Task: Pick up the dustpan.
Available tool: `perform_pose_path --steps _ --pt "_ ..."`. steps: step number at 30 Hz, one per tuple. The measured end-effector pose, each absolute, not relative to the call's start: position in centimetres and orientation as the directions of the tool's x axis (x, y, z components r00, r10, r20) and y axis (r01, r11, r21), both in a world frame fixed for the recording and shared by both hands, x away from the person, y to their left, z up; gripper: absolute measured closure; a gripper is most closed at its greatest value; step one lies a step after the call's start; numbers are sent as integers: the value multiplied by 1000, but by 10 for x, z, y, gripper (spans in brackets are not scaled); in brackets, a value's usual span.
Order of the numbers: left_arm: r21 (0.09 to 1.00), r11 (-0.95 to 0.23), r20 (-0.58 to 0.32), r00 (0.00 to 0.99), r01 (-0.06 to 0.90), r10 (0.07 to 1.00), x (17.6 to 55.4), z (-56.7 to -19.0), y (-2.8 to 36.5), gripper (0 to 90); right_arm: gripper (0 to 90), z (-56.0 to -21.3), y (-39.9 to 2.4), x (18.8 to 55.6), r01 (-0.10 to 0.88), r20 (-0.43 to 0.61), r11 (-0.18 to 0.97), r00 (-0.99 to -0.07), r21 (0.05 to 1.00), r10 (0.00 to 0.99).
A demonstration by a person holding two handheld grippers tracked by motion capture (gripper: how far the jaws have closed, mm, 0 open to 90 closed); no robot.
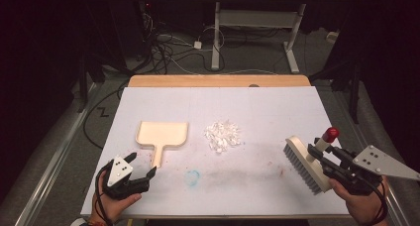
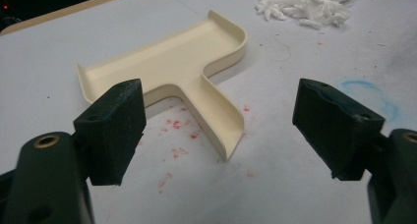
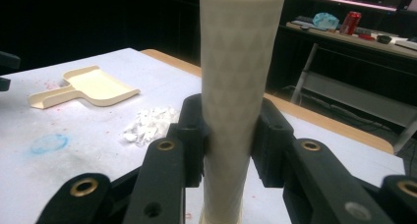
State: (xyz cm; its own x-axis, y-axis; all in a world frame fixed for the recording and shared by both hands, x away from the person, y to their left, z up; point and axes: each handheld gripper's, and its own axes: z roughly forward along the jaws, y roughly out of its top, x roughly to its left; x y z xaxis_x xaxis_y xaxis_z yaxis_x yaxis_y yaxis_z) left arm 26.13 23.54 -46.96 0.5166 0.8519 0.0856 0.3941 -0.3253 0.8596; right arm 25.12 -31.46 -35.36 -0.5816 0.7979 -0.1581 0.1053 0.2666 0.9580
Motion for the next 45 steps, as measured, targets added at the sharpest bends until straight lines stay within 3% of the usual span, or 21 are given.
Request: perform_pose_path --steps 13,15,18,30,35,41,45 --pt "792 -353 43 532 498 846 261 -473 228 189 705 -353 -311 251 97 -182 287 -573 953 799" --pt "755 -345 17 510 557 860 265 -475 226 199 704 -353 -311 251 97 -183 289 -574 953 798" --pt "728 -275 -94 488 628 868 269 -474 224 213 705 -353 -308 250 98 -186 295 -579 950 794" --pt "601 -266 -49 367 754 929 334 -485 202 236 704 -357 -306 254 117 -180 301 -584 946 791" --pt "602 -242 -43 334 761 942 351 -483 202 320 704 -357 -308 253 117 -178 299 -585 947 792" --pt "592 -260 -41 351 763 935 364 -480 206 552 704 -358 -306 254 129 -172 301 -587 945 791" --pt "589 -283 -36 374 757 927 367 -480 207 633 704 -360 -304 255 136 -169 302 -584 944 794"
